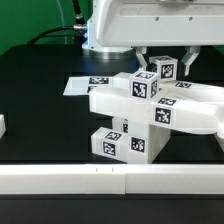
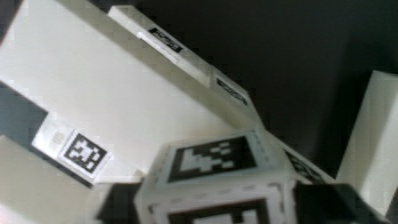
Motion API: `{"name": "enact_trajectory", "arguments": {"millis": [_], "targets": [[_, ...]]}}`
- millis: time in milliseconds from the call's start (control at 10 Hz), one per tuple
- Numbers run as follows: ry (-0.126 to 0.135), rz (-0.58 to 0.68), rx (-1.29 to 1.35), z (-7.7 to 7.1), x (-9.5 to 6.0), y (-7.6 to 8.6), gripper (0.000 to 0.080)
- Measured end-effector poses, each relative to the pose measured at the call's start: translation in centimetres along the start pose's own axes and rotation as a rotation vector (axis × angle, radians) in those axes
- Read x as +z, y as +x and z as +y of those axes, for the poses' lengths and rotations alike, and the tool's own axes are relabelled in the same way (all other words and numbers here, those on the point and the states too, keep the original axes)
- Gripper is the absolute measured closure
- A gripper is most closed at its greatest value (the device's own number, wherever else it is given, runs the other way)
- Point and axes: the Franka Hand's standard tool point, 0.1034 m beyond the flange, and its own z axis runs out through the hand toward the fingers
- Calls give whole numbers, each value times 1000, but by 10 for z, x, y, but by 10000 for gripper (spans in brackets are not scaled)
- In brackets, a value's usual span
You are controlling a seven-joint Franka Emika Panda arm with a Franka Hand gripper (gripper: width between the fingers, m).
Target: Assemble chair
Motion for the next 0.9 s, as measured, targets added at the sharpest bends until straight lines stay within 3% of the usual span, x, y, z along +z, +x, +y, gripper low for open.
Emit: {"name": "enact_trajectory", "arguments": {"millis": [100,200,400,900], "targets": [[0,0,0,0,0,0,479],[0,0,8,0,0,0,531],[1,0,47,0,0,0,531],[9,-1,455,0,1,0,530]]}}
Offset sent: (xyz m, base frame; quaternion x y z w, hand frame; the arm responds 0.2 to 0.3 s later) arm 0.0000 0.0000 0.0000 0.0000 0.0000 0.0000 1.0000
